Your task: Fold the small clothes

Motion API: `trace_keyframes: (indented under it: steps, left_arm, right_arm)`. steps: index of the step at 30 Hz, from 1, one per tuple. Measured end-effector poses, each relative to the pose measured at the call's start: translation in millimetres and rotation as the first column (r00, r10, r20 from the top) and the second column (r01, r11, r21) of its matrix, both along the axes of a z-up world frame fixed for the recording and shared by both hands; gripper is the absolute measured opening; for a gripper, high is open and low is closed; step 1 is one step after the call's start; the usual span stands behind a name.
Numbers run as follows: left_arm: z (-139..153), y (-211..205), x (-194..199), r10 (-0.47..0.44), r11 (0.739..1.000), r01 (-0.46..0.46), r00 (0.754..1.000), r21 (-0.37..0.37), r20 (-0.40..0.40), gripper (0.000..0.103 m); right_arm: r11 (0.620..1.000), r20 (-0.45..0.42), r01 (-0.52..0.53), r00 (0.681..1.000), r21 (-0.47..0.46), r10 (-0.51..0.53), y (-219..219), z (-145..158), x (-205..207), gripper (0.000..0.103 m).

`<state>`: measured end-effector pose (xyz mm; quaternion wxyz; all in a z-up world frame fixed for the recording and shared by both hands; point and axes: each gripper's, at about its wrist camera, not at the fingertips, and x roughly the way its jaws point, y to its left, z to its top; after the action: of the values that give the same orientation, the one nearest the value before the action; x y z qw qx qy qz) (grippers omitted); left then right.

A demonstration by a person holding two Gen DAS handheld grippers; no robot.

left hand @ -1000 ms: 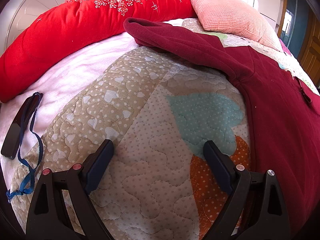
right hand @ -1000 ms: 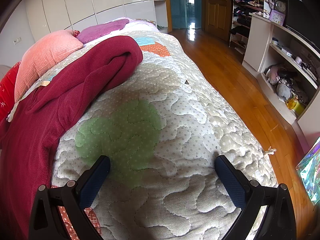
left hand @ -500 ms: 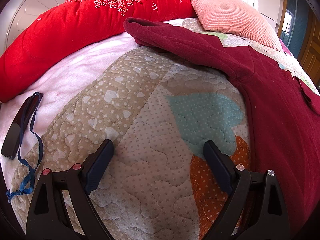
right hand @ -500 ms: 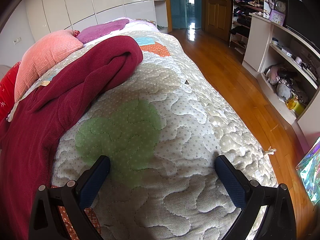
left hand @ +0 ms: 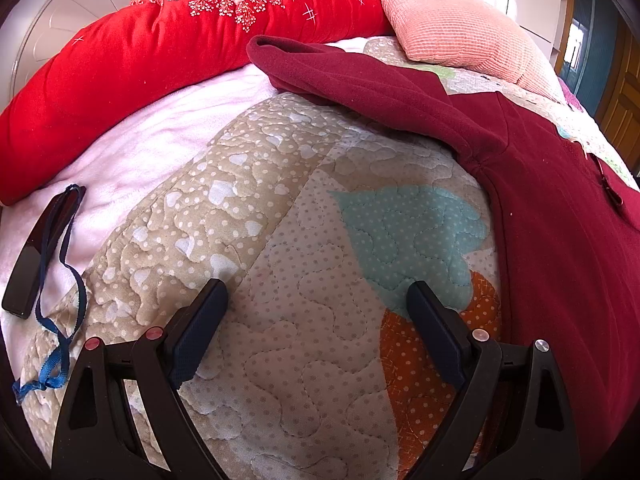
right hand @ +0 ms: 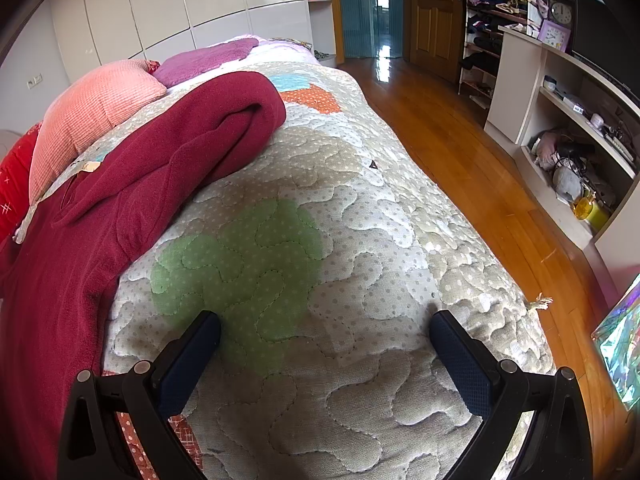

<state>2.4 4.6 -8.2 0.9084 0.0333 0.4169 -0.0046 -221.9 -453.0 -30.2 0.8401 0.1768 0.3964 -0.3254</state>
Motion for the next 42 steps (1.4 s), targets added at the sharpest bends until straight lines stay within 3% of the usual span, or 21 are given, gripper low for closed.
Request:
trace_keyframes:
  steps: [14, 18, 20, 23, 26, 28, 30, 32, 34, 35, 38, 40, 42]
  left_arm:
    - [0, -2, -1, 0.0, 1.0, 0.0, 1.0, 0.008, 0.002, 0.092]
    - [10, -3, 2, -0.02, 0.999, 0.022, 0.998, 0.036, -0.06, 0.091]
    - [24, -1, -2, -0.016, 0.999, 0.018, 0.998, 0.034, -0.064, 0.091]
    - [53, 1, -15, -0.07, 0.997, 0.069, 0.997, -0.015, -0.023, 0.091]
    - [80, 0, -38, -0.114, 0.994, 0.113, 0.986, 0.014, 0.12, 0.091]
    - [87, -3, -51, -0.166, 0.986, 0.167, 0.974, 0.007, 0.156, 0.091]
    - [87, -6, -64, -0.165, 0.986, 0.166, 0.979, 0.008, 0.12, 0.091]
    - [86, -11, -80, -0.186, 0.981, 0.189, 0.979, -0.044, 0.079, 0.091]
    - [92, -19, -96, -0.224, 0.972, 0.232, 0.964, -0.039, 0.142, 0.091]
    - [95, -24, -108, -0.22, 0.973, 0.231, 0.955, -0.031, 0.197, 0.091]
    - [109, -32, -121, -0.233, 0.967, 0.248, 0.955, -0.065, 0.183, 0.091]
    - [117, -40, -129, -0.264, 0.953, 0.285, 0.948, -0.105, 0.178, 0.091]
    - [123, -45, -135, -0.278, 0.951, 0.297, 0.944, -0.091, 0.176, 0.091]
  right_arm:
    - [1.0, -0.019, 0.008, 1.0, -0.004, -0.008, -1, 4, -2, 0.103]
    - [0.999, -0.054, 0.041, 0.998, 0.016, -0.04, 7, 20, -1, 0.1]
    - [1.0, -0.047, 0.017, 0.999, 0.026, -0.016, 23, 38, -4, 0.1]
    - [0.996, 0.0, -0.054, 0.999, -0.068, 0.054, 54, 75, -6, 0.1]
    - [0.986, 0.07, -0.118, 0.989, -0.12, 0.127, 83, 96, -1, 0.1]
    - [0.98, 0.116, -0.153, 0.979, -0.124, 0.168, 101, 99, 3, 0.1]
    - [0.979, 0.147, -0.158, 0.973, -0.131, 0.177, 122, 100, 4, 0.1]
    - [0.987, 0.149, -0.124, 0.979, -0.097, 0.138, 139, 104, 2, 0.1]
    - [0.979, 0.184, -0.16, 0.966, -0.129, 0.182, 159, 111, 3, 0.1]
    - [0.969, 0.168, -0.177, 0.964, -0.171, 0.206, 170, 116, 4, 0.1]
    - [0.946, 0.072, -0.203, 0.971, -0.252, 0.228, 196, 127, 5, 0.1]
    - [0.936, 0.071, -0.231, 0.964, -0.266, 0.258, 207, 138, -6, 0.1]
    - [0.926, 0.078, -0.246, 0.957, -0.285, 0.278, 214, 149, -17, 0.1]
